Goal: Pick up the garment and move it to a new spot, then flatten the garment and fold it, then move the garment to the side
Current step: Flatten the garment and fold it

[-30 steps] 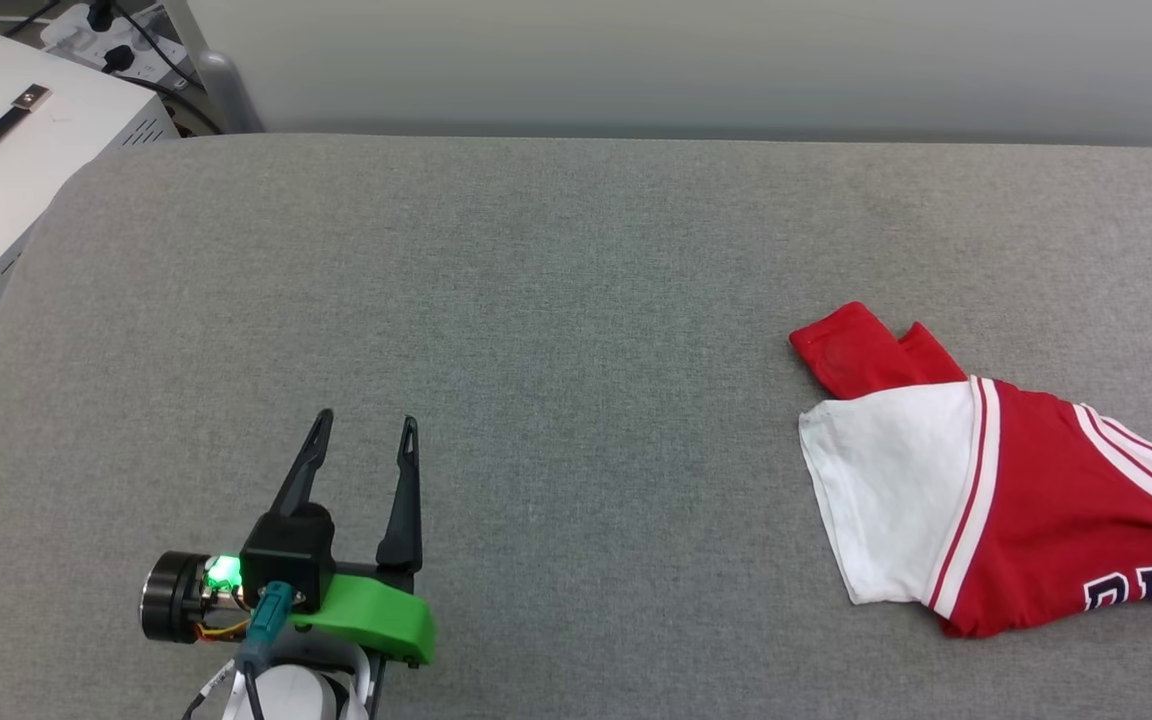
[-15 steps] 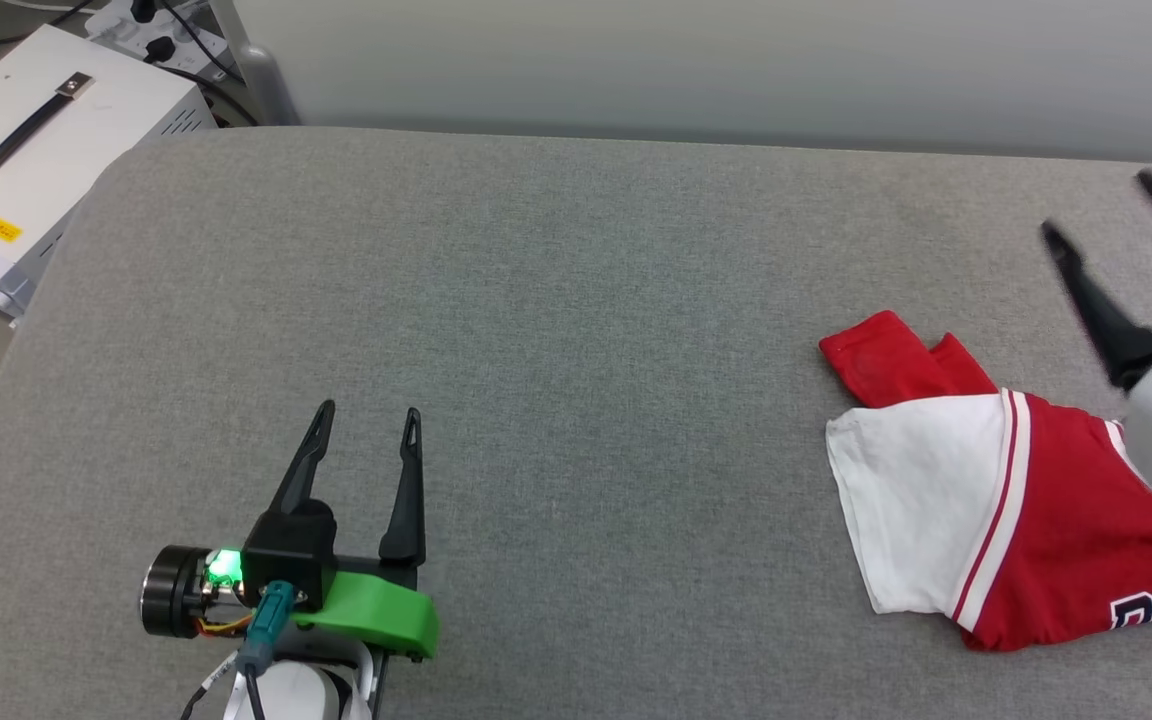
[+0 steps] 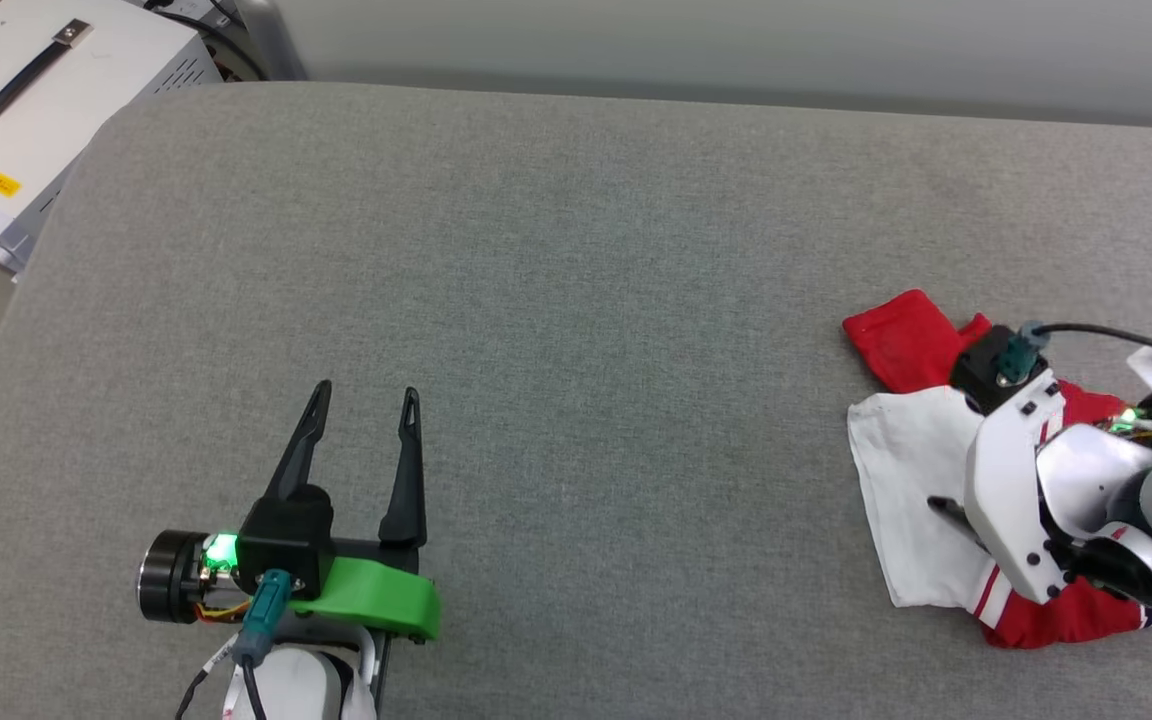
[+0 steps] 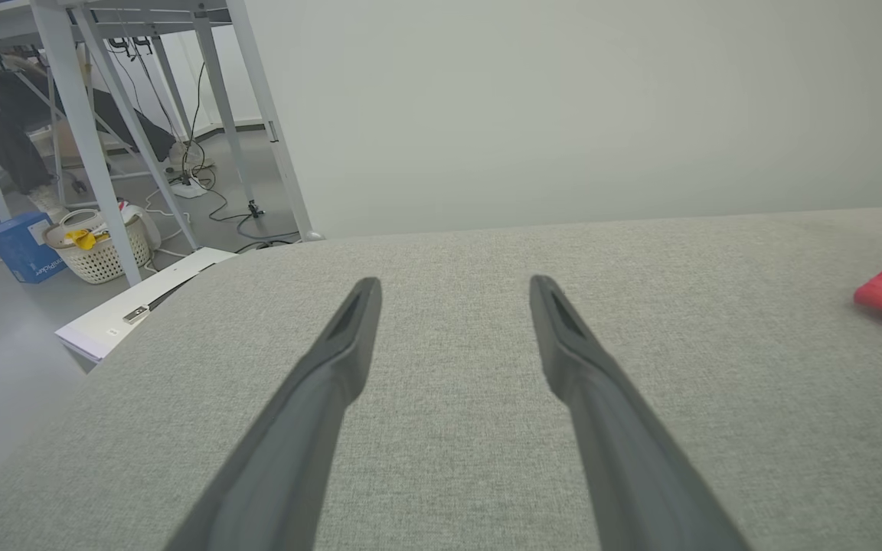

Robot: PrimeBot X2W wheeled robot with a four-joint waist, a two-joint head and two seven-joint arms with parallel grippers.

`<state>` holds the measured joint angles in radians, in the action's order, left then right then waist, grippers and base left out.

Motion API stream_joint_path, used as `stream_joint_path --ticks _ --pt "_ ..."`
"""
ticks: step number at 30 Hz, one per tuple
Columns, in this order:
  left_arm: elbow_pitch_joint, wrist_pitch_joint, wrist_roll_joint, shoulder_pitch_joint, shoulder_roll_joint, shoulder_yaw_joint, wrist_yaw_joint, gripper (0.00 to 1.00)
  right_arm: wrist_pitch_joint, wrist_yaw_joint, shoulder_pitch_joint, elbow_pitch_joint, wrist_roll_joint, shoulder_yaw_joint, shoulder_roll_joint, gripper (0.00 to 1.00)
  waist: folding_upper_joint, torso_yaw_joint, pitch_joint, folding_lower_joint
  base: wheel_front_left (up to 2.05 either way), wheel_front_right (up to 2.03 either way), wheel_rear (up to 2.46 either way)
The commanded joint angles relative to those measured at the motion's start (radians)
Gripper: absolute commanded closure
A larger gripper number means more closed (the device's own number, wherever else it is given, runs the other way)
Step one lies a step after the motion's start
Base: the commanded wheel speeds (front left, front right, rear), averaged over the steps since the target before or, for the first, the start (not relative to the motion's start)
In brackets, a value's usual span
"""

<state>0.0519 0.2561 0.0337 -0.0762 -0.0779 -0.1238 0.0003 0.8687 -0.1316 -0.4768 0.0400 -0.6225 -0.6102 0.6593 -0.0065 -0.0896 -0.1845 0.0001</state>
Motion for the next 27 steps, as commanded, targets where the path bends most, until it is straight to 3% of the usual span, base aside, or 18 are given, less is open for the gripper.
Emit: stream_joint_path --ticks 1,7,12,13,14,21,27 --pt "-0.003 0.006 0.002 -0.021 0.004 0.0 0.003 0.0 0.001 0.001 -0.016 0.048 -0.003 -0.018 -0.014 0.0 0.0065 -0.012 -0.019 -0.0001 0.0 0.0 0.0" --pt "0.0 0.006 0.006 -0.04 0.007 0.001 -0.001 0.0 -0.032 0.001 0.018 0.214 -0.007 -0.114 -0.068 0.0 0.0065 -0.03 -0.051 -0.0001 0.0 0.0 0.0" --pt "0.003 0.006 0.006 -0.045 0.008 0.008 0.001 0.0 -0.099 0.001 0.029 0.269 -0.011 -0.176 -0.064 0.0 0.0065 -0.029 -0.055 -0.0001 0.0 0.0 0.0" --pt "0.005 0.006 0.006 -0.043 0.008 0.011 0.002 0.0 -0.131 0.001 0.023 0.272 -0.014 -0.175 -0.063 0.56 0.0065 -0.025 -0.05 -0.0001 0.0 0.0 0.0" --pt "0.007 0.006 0.006 -0.04 0.008 0.013 0.002 0.0 -0.158 0.001 0.018 0.271 -0.018 -0.171 -0.062 1.0 0.0065 -0.021 -0.045 -0.0001 0.0 0.0 0.0" --pt "0.016 0.006 0.001 -0.017 0.008 0.018 0.003 0.0 -0.367 0.001 -0.001 0.179 -0.071 -0.059 -0.05 1.0 0.0065 0.004 0.007 -0.0001 0.0 0.0 0.0" --pt "0.01 0.006 0.0 -0.003 0.008 0.021 0.004 0.0 -0.44 0.001 0.019 0.013 -0.089 0.082 -0.041 1.0 0.0065 0.013 0.019 -0.0001 0.0 0.0 0.0"
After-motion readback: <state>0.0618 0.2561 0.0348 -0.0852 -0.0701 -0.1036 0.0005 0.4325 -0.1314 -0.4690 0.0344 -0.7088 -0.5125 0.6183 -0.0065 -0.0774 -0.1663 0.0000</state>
